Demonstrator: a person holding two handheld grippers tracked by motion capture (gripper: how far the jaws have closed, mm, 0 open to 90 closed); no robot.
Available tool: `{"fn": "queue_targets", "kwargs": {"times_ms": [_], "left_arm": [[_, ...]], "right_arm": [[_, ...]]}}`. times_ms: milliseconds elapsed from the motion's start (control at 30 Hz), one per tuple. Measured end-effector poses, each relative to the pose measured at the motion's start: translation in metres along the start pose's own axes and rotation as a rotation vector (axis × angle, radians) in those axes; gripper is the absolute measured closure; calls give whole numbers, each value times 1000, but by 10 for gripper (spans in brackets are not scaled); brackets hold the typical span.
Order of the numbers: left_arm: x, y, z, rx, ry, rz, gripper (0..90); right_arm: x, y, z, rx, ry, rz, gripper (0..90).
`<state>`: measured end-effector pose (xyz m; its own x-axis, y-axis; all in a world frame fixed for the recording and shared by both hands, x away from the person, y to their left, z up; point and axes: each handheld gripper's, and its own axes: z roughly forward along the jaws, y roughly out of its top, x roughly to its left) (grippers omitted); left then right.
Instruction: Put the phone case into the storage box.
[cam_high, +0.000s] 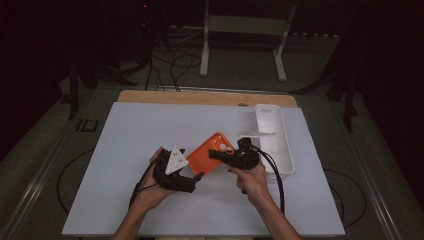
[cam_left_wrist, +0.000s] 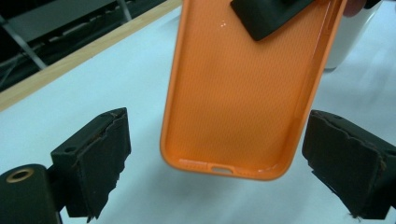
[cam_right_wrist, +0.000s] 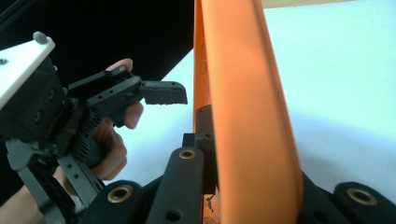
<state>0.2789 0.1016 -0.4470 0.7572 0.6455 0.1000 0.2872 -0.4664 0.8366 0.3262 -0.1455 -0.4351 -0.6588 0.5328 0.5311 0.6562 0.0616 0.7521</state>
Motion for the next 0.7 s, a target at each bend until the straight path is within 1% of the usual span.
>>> {"fn": "queue_targets", "kwargs": {"times_ms": [100, 200, 267, 333, 433, 467, 567, 700], "left_arm": [[4, -1, -2, -13, -17, -34, 120], [9, -1, -5, -21, -45, -73, 116], [11, -2, -5, -26, -56, -90, 112], [14, -3, -7, -28, -80, -107, 112], [17, -5, -7, -22, -105, -118, 115], [17, -5, -7, -22, -105, -118, 114], [17, -7, -6, -14, -143, -128, 117], [15, -10, -4, 0, -170, -122, 128]], "right_arm": [[0, 0, -1, 1, -2, -10, 854], [1, 0, -2, 8, -7, -19, 854], [1, 0, -3, 11, -9, -33, 853], [2, 0, -4, 16, -6, -42, 852], [3, 0, -5, 29, 0, -73, 851], [3, 0, -5, 29, 0, -73, 851], [5, 0, -6, 42, 10, -101, 850], [8, -1, -7, 62, 29, -139, 851]]}}
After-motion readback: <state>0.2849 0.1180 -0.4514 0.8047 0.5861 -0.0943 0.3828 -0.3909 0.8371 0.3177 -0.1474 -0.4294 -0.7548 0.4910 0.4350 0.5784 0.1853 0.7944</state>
